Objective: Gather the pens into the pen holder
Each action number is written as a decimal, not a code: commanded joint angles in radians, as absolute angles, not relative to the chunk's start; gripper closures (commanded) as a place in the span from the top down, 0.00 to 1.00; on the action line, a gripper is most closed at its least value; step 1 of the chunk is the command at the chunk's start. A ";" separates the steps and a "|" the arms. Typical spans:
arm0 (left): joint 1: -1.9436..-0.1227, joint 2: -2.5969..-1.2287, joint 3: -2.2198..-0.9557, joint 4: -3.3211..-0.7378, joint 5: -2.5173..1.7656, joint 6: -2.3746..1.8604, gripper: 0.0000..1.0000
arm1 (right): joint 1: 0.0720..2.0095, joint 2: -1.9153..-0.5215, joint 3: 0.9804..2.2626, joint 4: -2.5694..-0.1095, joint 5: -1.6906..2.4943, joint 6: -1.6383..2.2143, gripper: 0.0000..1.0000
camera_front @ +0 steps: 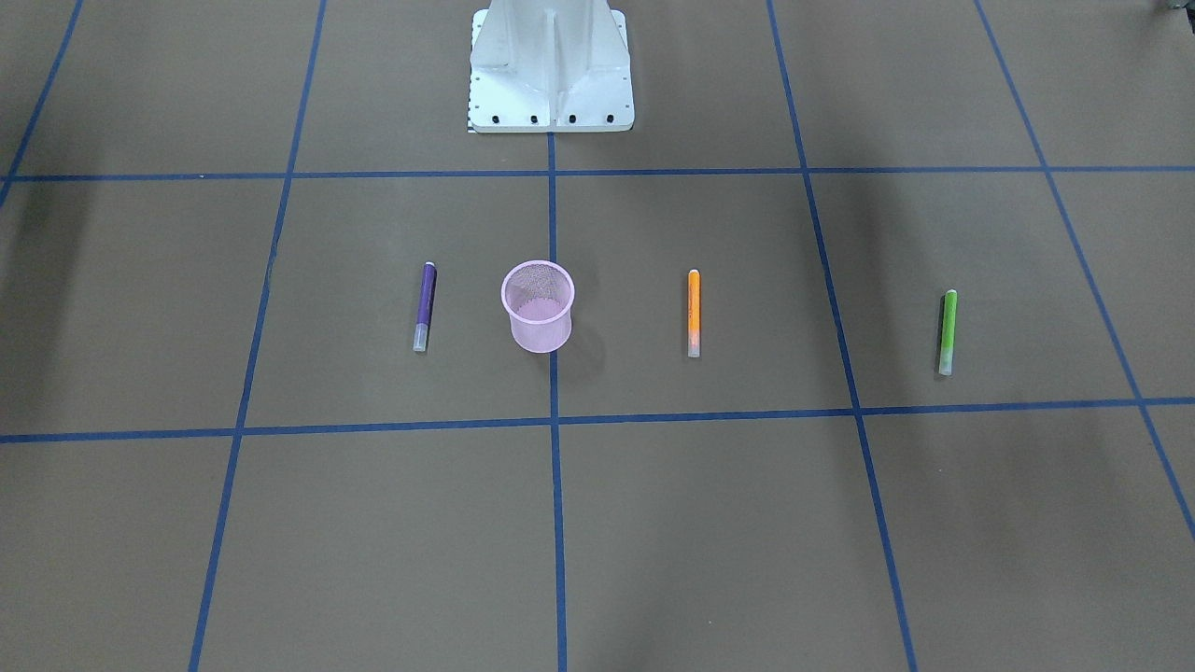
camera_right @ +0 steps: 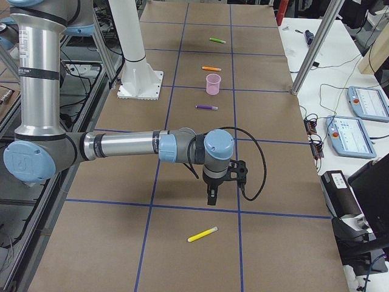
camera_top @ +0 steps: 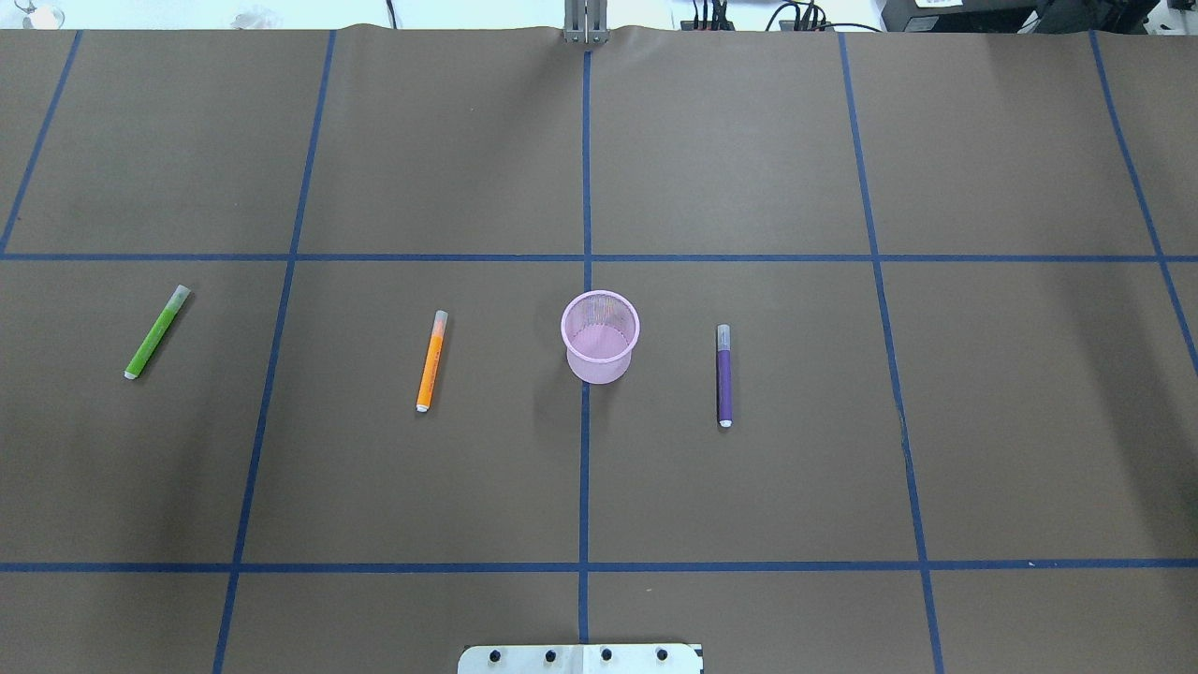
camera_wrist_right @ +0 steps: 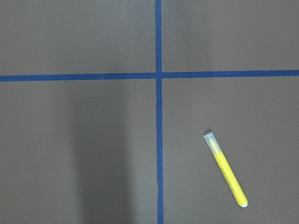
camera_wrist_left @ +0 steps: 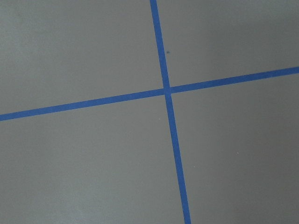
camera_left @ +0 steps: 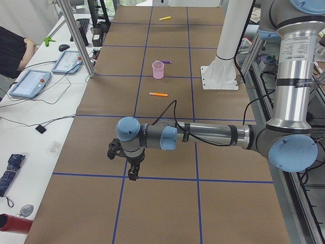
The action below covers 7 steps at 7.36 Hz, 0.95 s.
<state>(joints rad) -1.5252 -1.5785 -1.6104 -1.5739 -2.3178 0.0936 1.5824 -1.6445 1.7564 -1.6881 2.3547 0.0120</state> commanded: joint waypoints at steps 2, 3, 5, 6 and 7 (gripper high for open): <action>-1.523 -1.583 -1.611 -1.571 -2.318 0.091 1.00 | 1.575 -1.644 1.756 -1.686 2.355 0.014 1.00; -1.523 -1.588 -1.611 -1.572 -2.318 0.086 1.00 | 1.574 -1.644 1.756 -1.686 2.353 0.014 1.00; -1.523 -1.601 -1.618 -1.562 -2.357 0.083 1.00 | 1.565 -1.638 1.758 -1.684 2.353 0.015 1.00; -1.523 -1.632 -1.627 -1.566 -2.449 0.081 1.00 | 1.563 -1.638 1.759 -1.684 2.353 0.015 1.00; -1.523 -1.646 -1.659 -1.560 -2.486 0.078 1.00 | 1.563 -1.640 1.759 -1.684 2.353 0.015 1.00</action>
<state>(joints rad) -1.5233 -1.6232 -1.6303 -1.5644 -2.4209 0.0815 1.5649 -1.6394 1.7589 -1.6844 2.3532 0.0152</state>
